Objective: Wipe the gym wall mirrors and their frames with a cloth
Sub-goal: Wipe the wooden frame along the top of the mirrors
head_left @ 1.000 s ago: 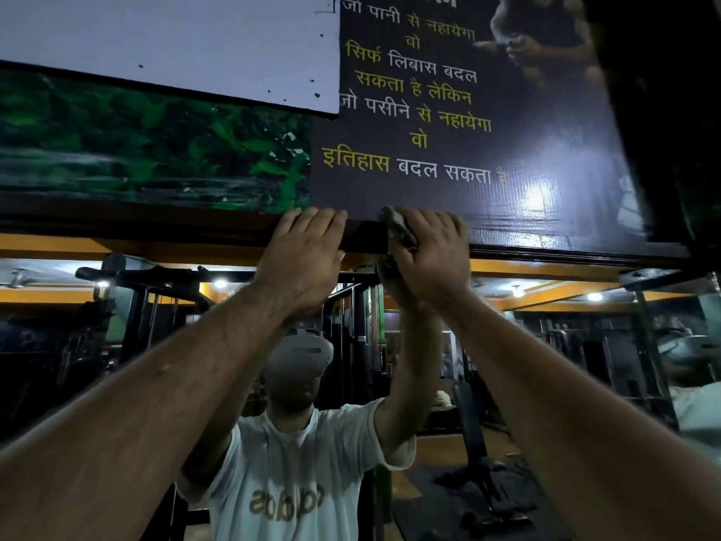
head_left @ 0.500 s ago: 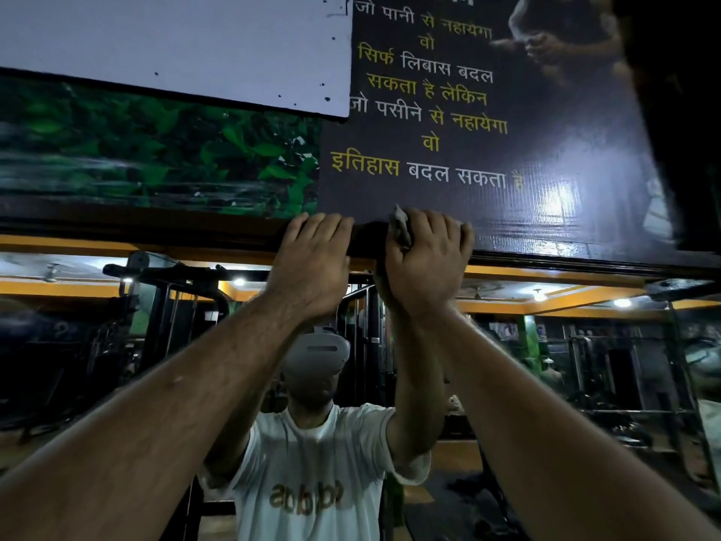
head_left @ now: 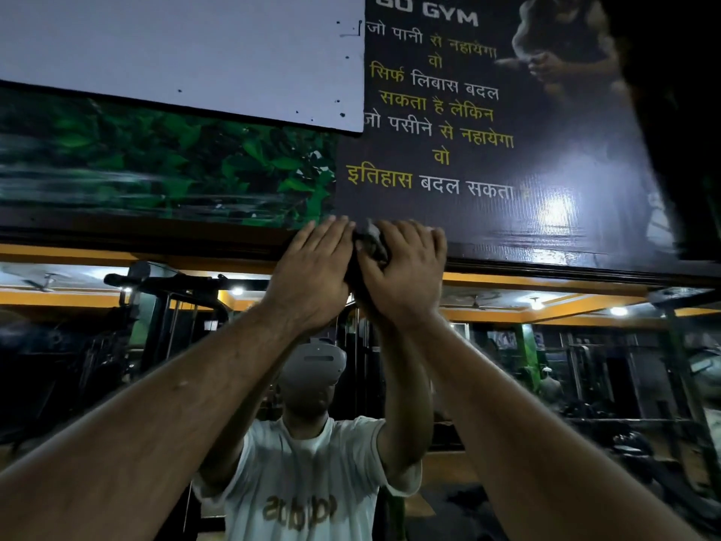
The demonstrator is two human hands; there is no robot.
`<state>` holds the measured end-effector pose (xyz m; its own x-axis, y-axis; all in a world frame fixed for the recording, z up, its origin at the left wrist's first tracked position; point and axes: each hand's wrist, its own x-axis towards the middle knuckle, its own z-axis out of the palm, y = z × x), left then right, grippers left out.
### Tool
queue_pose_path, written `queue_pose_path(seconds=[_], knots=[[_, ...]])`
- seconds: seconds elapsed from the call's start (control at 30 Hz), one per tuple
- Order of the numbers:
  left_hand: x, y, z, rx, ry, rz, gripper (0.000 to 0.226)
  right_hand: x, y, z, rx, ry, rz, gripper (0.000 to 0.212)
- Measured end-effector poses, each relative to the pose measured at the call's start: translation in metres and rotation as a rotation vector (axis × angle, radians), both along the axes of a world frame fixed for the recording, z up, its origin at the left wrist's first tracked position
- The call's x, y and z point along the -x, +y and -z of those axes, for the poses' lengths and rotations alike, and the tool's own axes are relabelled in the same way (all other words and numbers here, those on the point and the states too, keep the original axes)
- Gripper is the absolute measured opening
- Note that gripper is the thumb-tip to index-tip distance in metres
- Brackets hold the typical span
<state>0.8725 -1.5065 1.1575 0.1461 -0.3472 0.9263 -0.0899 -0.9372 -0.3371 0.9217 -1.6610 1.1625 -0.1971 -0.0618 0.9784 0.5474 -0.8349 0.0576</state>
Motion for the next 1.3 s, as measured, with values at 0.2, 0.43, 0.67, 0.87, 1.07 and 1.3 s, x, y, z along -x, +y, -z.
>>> queue_pose_path(seconds=[0.2,0.43,0.67,0.87,1.07,1.3], knots=[[0.009,0.051,0.005,0.149,-0.077,-0.021,0.065,0.002,0.001,-0.003,0.09,0.014,0.01,0.046],[0.01,0.079,-0.002,-0.008,-0.039,-0.034,0.065,0.006,0.071,0.002,0.008,-0.021,0.031,0.045],[0.019,0.127,0.002,0.099,-0.103,-0.055,0.063,0.011,0.069,-0.008,-0.148,0.042,0.03,0.039],[0.023,0.138,0.0,-0.004,-0.057,-0.068,0.059,0.022,0.13,0.001,0.067,-0.047,0.035,0.045],[0.036,0.174,0.001,0.062,-0.06,-0.09,0.061,0.028,0.121,-0.007,-0.265,0.179,0.041,0.05],[0.04,0.185,0.0,0.0,-0.034,-0.071,0.06,0.03,0.153,0.002,0.054,0.005,0.094,0.049]])
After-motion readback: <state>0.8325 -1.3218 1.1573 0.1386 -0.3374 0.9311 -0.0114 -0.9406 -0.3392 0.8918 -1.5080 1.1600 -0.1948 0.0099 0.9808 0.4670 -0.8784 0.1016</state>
